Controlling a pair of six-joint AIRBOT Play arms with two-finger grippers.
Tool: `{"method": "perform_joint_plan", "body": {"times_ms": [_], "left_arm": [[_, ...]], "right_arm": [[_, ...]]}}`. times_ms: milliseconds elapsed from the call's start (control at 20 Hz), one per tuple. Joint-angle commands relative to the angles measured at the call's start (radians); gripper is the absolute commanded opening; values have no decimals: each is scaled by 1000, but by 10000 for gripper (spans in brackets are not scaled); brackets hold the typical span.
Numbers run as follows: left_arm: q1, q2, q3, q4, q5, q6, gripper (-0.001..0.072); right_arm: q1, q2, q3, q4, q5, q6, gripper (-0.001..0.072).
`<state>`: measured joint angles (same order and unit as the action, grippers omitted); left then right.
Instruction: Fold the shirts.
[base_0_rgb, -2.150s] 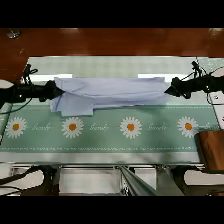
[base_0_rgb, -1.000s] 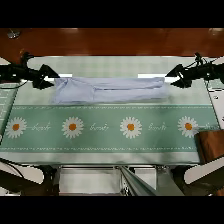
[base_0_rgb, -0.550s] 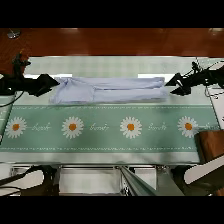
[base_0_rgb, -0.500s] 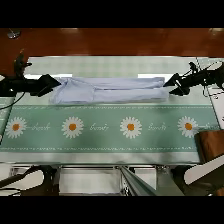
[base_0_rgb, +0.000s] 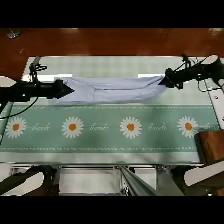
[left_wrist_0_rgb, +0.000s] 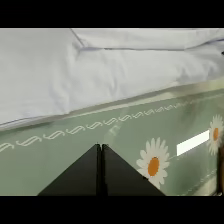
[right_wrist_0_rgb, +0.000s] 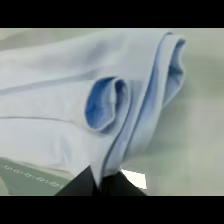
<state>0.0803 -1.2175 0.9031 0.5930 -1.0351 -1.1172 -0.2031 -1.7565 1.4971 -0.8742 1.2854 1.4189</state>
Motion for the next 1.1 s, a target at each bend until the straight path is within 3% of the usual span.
{"method": "perform_joint_plan", "body": {"times_ms": [0, 100, 250, 350, 550, 750, 850, 950, 1050], "left_arm": [[-99, 18, 19, -66, -23, 154, 38], [-266, 22, 59, 81, 65, 95, 38], [-482, -32, 119, 277, 316, -107, 38], [-570, -135, 217, 288, 312, -202, 38], [-703, -387, 450, 290, 278, -206, 38], [-784, -585, 601, 271, 195, -348, 38], [-837, -649, 616, 131, 169, -346, 40], [-883, -692, 621, -47, 167, -290, 40], [-934, -711, 621, -89, 138, -258, 40]], "right_arm": [[5, 253, -62, -80, 47, -55, 17], [-2, 462, -166, -177, 31, -26, 17], [-13, 741, -369, -207, 24, 35, 17], [-13, 893, -470, -206, 48, 67, 18], [-13, 1092, -535, -231, 129, 163, 18], [-13, 1158, -535, -231, 149, 180, 18], [-13, 1157, -535, -214, 148, 179, 19], [-13, 1157, -535, -182, 127, 174, 18], [-13, 1157, -535, -182, 88, 174, 19]]}}
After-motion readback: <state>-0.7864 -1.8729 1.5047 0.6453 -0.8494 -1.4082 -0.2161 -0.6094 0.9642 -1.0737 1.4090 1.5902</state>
